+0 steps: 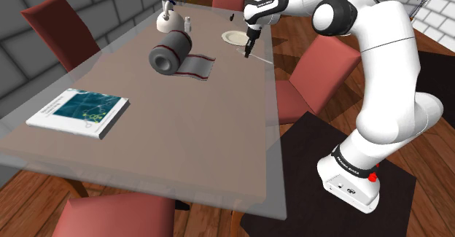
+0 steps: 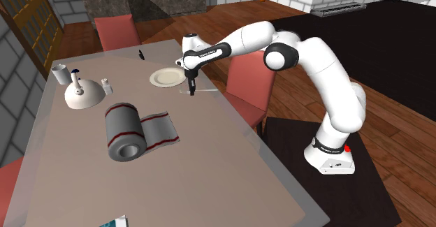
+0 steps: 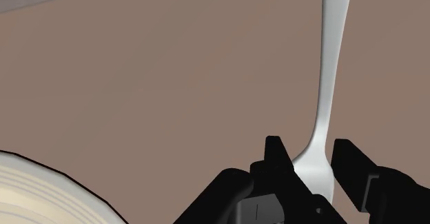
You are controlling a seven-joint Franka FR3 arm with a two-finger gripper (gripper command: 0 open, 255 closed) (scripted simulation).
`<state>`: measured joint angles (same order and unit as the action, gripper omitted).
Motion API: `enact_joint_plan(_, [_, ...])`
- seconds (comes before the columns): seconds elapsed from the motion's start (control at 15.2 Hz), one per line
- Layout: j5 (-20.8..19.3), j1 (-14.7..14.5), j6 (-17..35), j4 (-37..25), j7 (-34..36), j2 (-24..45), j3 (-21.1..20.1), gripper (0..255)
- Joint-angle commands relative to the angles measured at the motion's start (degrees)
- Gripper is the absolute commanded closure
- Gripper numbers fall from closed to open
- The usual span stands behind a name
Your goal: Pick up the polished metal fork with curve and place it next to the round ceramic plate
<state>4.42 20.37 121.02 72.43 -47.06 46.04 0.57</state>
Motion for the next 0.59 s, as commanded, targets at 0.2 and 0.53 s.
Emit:
enact_joint_plan(0.2, [0.0, 0.0, 0.0, 0.0, 0.0, 0.0, 0.0, 0])
enact_joint_plan(0.53, [-0.07, 0.1, -2.51, -0.54, 0.04, -1.97, 0.06, 0])
